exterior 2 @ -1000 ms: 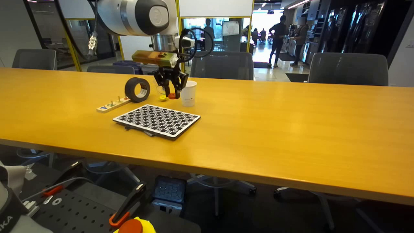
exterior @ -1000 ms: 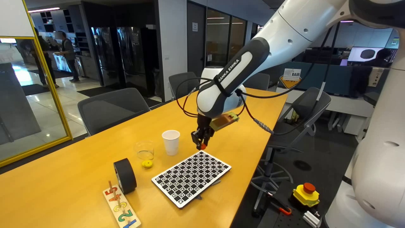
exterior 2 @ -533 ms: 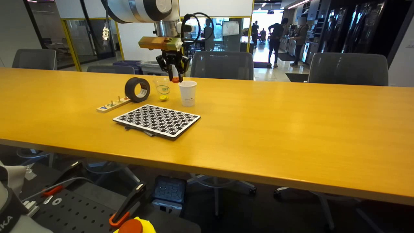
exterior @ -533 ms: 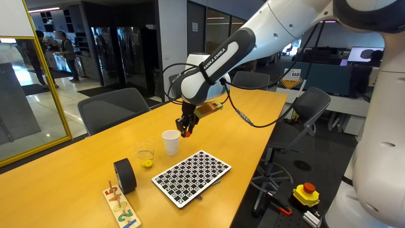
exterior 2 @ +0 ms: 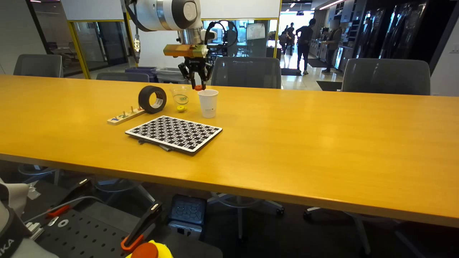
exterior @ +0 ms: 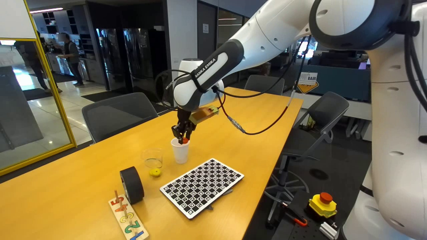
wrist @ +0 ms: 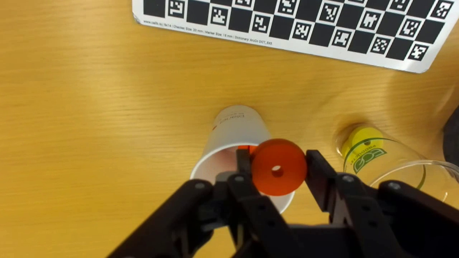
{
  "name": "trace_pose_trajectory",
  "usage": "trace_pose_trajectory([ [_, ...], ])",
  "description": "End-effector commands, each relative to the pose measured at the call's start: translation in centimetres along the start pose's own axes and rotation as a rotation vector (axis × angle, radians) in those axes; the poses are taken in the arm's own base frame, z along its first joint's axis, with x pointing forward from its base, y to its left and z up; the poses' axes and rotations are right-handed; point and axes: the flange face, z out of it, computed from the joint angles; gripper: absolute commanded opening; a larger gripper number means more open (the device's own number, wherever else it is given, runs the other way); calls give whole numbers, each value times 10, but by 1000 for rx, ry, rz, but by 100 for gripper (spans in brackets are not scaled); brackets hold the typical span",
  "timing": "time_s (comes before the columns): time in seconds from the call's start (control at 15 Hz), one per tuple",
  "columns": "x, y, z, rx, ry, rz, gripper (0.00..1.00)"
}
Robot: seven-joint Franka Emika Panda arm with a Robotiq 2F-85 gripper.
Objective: Divide the rings equally and put some in the clear cup and the rest in the white cup
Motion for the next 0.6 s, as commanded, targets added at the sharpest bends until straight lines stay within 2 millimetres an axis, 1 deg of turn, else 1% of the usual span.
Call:
trace_pose_trajectory([
  [0.0, 29, 1, 4, -12, -9, -7, 22],
  [0.27, 44, 8, 10, -15, -6, 0, 22],
  [0.53, 52, 14, 15, -14, -17, 5, 23],
])
